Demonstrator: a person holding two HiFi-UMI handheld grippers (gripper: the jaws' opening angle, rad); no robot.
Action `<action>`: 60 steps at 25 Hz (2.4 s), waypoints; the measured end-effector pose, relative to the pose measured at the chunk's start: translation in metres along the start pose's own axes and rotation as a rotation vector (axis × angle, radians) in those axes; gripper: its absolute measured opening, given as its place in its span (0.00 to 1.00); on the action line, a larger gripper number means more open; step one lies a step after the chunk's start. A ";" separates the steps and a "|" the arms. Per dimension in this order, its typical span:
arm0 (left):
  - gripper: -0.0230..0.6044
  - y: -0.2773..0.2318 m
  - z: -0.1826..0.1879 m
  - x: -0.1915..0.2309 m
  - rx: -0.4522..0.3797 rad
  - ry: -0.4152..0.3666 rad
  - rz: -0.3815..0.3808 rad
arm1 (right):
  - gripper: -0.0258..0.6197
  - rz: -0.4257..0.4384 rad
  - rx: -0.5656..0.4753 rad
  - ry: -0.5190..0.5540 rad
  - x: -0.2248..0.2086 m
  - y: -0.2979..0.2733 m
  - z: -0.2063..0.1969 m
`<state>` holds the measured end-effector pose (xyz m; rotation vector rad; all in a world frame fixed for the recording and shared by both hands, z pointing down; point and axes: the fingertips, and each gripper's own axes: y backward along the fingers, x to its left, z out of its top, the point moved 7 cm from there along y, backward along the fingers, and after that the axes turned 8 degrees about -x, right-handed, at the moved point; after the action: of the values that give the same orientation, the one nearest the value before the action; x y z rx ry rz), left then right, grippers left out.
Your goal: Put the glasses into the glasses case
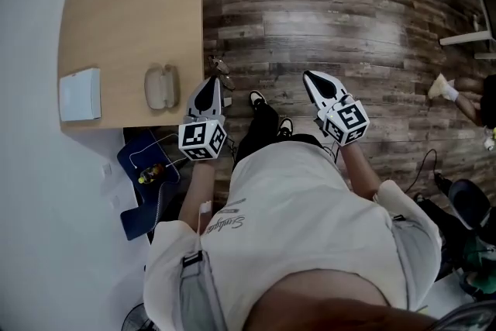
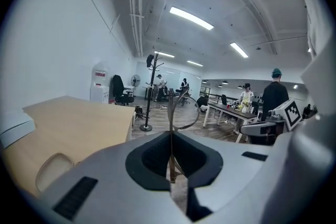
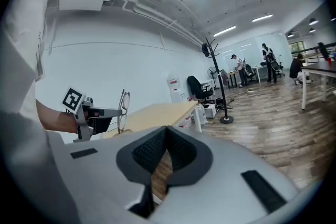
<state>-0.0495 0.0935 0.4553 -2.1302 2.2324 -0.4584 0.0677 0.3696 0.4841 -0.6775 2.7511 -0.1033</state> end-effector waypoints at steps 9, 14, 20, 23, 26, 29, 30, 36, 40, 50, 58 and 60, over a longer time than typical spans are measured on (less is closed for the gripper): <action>0.07 -0.050 0.016 0.050 -0.024 0.037 0.001 | 0.03 0.058 -0.005 0.093 -0.014 -0.093 0.051; 0.07 -0.071 0.017 0.083 -0.050 0.071 -0.002 | 0.03 0.107 -0.005 0.134 -0.005 -0.150 0.060; 0.07 -0.080 0.020 0.105 -0.057 0.079 0.052 | 0.03 0.202 0.048 0.160 0.002 -0.191 0.065; 0.07 -0.089 0.023 0.116 -0.056 0.085 0.100 | 0.03 0.264 0.090 0.162 -0.006 -0.219 0.062; 0.07 -0.103 0.029 0.122 -0.058 0.095 0.165 | 0.03 0.344 0.122 0.149 -0.019 -0.251 0.060; 0.07 -0.114 0.033 0.135 -0.054 0.099 0.276 | 0.03 0.444 0.145 0.145 -0.029 -0.295 0.057; 0.06 -0.115 0.034 0.141 -0.050 0.102 0.323 | 0.03 0.485 0.148 0.152 -0.029 -0.311 0.058; 0.07 -0.114 0.038 0.164 -0.021 0.107 0.553 | 0.03 0.751 0.172 0.269 -0.030 -0.397 0.065; 0.07 -0.103 0.037 0.168 -0.009 0.115 0.704 | 0.03 0.862 0.194 0.279 -0.026 -0.438 0.062; 0.07 -0.036 0.029 0.164 -0.057 0.248 1.042 | 0.03 1.202 0.300 0.265 0.052 -0.483 0.030; 0.07 0.038 -0.006 0.176 -0.005 0.226 1.081 | 0.03 1.272 0.307 0.313 0.131 -0.480 0.018; 0.07 0.048 -0.014 0.184 0.005 0.209 1.063 | 0.03 1.258 0.299 0.328 0.148 -0.479 0.020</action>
<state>-0.1119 -0.0831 0.4924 -0.6488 2.9873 -0.5916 0.1612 -0.1231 0.4915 1.2367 2.8072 -0.3340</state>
